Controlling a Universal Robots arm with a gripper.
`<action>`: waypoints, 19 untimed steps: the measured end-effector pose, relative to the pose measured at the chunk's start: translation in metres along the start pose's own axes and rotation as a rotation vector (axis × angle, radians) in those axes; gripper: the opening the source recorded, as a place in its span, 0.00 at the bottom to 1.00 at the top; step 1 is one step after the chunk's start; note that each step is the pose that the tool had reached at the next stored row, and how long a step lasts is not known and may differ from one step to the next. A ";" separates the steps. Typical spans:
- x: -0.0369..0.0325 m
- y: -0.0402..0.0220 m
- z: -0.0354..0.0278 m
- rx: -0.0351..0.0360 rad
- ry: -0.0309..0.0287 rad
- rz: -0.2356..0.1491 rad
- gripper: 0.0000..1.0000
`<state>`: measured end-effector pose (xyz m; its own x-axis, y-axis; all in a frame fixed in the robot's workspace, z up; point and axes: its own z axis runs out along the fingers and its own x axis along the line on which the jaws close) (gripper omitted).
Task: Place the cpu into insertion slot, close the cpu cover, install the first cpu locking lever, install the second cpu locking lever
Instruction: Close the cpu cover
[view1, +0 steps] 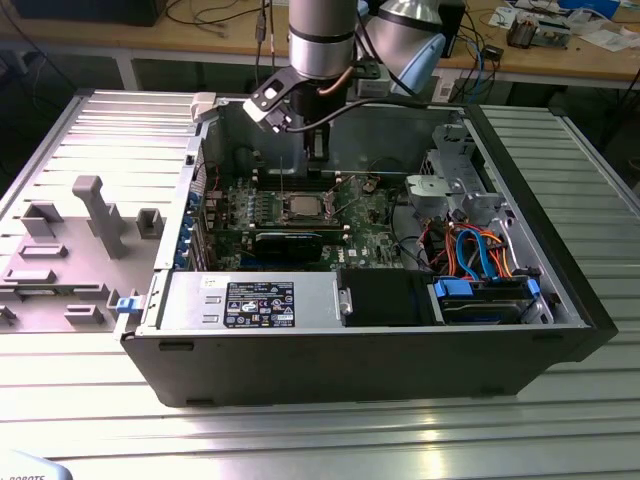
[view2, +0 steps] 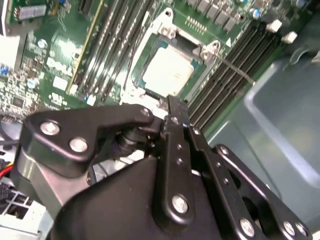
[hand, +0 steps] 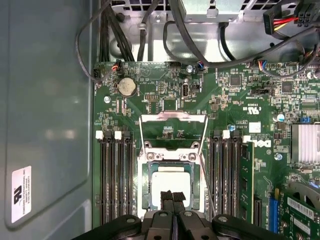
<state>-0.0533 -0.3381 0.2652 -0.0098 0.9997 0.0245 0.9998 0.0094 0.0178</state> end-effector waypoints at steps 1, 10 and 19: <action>0.0000 0.0022 0.0000 0.0018 0.0000 0.000 0.11; -0.0001 0.0103 0.0002 0.0069 -0.0001 0.000 0.11; -0.0001 0.0171 0.0003 0.0070 -0.0001 0.000 0.11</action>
<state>-0.0362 -0.3380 0.2652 -0.0094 0.9997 0.0243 0.9999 0.0091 0.0108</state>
